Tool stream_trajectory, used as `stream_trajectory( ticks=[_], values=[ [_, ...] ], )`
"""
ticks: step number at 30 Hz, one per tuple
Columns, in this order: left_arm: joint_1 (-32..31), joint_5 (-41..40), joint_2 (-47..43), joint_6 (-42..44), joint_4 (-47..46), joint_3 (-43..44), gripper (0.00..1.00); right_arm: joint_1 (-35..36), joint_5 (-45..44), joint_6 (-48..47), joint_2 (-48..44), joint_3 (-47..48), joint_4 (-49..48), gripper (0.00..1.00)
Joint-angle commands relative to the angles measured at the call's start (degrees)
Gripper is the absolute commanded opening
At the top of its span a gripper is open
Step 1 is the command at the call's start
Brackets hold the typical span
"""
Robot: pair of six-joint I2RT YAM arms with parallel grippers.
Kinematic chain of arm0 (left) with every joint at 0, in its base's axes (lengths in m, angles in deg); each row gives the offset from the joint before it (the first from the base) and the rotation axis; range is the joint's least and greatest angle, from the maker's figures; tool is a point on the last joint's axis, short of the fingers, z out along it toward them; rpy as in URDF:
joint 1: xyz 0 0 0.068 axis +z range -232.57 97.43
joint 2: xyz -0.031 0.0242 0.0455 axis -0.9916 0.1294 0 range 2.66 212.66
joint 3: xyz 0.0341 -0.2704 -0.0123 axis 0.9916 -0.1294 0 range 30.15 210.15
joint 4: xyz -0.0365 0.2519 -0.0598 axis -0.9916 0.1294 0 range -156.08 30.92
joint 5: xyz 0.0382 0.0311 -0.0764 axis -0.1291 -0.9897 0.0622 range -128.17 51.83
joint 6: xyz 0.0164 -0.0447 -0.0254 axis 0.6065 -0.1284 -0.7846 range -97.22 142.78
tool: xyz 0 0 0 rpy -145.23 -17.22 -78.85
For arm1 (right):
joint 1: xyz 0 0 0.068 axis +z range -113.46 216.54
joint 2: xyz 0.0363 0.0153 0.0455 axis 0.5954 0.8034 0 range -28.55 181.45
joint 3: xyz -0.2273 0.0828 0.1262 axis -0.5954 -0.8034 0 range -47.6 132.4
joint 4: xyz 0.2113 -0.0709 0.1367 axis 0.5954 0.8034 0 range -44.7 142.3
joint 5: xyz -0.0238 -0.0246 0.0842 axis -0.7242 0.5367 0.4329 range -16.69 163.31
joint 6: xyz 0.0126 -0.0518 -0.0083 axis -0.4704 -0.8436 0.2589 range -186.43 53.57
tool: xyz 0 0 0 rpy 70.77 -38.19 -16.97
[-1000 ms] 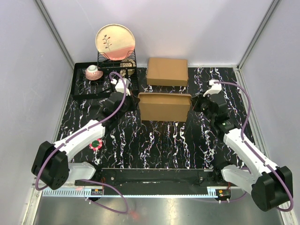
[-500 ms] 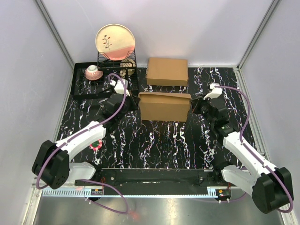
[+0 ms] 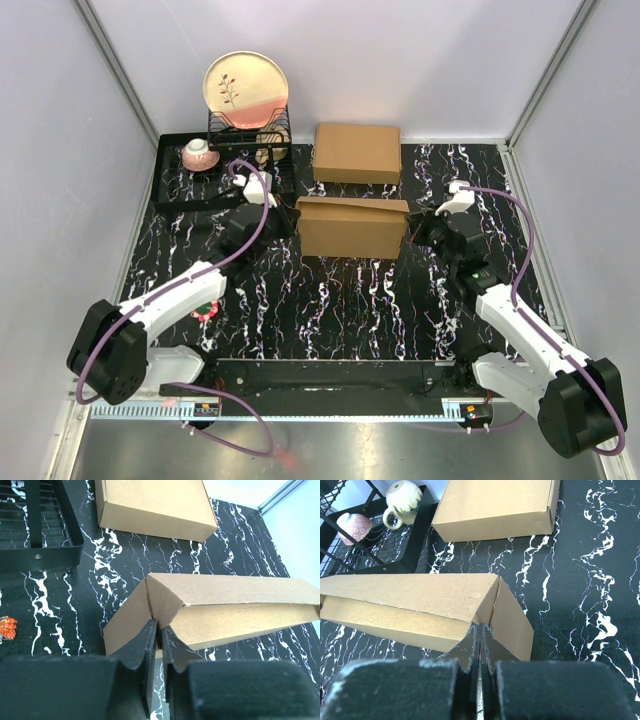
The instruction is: Fold the paper box
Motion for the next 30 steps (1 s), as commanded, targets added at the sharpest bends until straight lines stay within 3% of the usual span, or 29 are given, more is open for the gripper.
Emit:
stream_trajectory(
  ticks=[1,7,19,23,30],
  values=[
    [-1.15,0.12,0.04,1.08,14.38,0.2,0.19,0.08,-1.57,0.18,1.54,-1.06,9.17,0.0],
    [-1.07,-0.58,-3.12,2.57,15.27,1.88,0.36,0.08,-1.48,0.62,1.89,0.34,9.17,0.0],
    [-0.72,-2.17,-8.66,4.77,15.62,3.46,0.43,0.08,-1.22,1.15,1.98,1.4,11.1,0.0],
    [-0.63,-1.46,-9.54,4.51,12.02,2.76,0.48,0.08,-1.22,1.15,1.81,1.66,11.36,0.0],
    [0.16,0.03,-10.68,4.68,7.36,3.2,0.49,0.08,-1.04,0.98,1.98,1.84,11.54,0.0]
  ],
)
